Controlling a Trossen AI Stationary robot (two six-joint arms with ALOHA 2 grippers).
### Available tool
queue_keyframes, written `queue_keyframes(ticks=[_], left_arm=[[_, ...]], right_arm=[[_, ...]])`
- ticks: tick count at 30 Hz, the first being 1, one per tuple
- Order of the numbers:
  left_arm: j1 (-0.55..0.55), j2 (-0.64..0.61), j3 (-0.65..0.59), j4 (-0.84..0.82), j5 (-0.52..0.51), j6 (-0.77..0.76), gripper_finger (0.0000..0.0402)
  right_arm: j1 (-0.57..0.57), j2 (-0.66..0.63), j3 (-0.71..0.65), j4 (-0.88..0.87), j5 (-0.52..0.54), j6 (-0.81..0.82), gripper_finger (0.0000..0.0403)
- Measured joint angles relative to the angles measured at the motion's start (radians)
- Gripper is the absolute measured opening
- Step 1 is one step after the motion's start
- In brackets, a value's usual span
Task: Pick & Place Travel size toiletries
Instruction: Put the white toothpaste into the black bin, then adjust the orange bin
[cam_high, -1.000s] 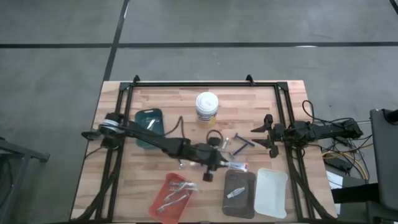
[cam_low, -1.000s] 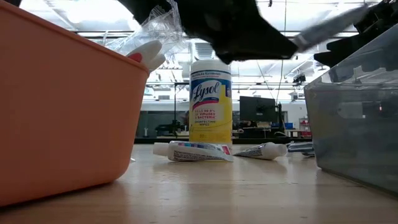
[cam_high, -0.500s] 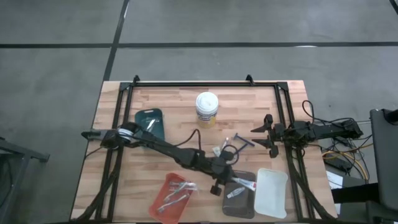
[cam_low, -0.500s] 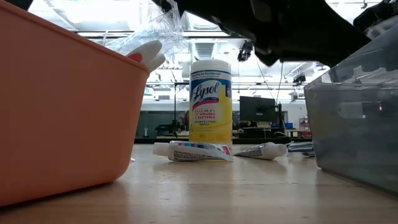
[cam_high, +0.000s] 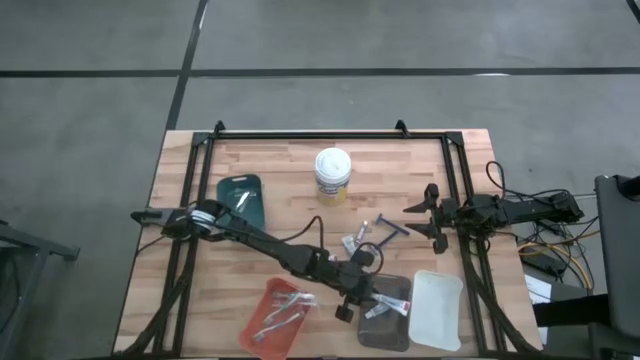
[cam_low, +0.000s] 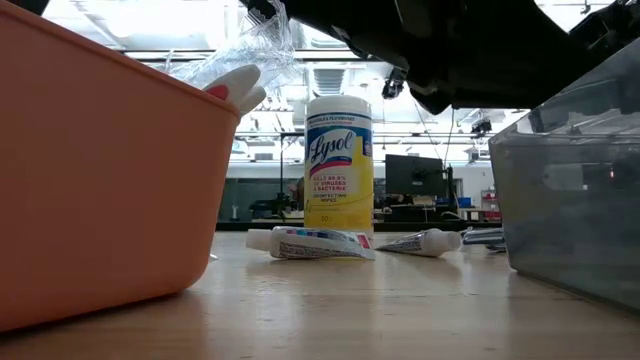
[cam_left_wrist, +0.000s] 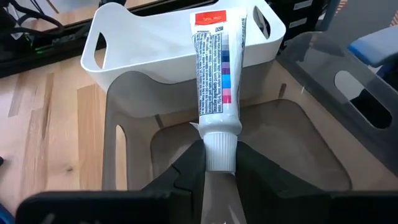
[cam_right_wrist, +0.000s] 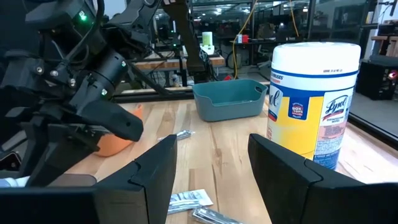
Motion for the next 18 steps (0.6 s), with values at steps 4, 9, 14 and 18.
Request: queue_keyframes(ticks=[4, 9, 14, 18], left_arm=[[0.001, 0.000, 0.000, -0.001, 0.000, 0.007, 0.0087], [0.001, 0.000, 0.000, 0.000, 0.000, 0.003, 0.0122], [0.003, -0.011, -0.001, -0.020, 0.000, 0.001, 0.0158], [0.015, -0.081, -0.003, -0.140, -0.009, 0.011, 0.0168]], right_arm=[[0.000, 0.000, 0.000, 0.000, 0.000, -0.002, 0.0196], [0.000, 0.000, 0.000, 0.000, 0.000, 0.002, 0.0196], [0.000, 0.000, 0.000, 0.000, 0.000, 0.001, 0.0196], [0.000, 0.000, 0.000, 0.000, 0.000, -0.001, 0.0196]])
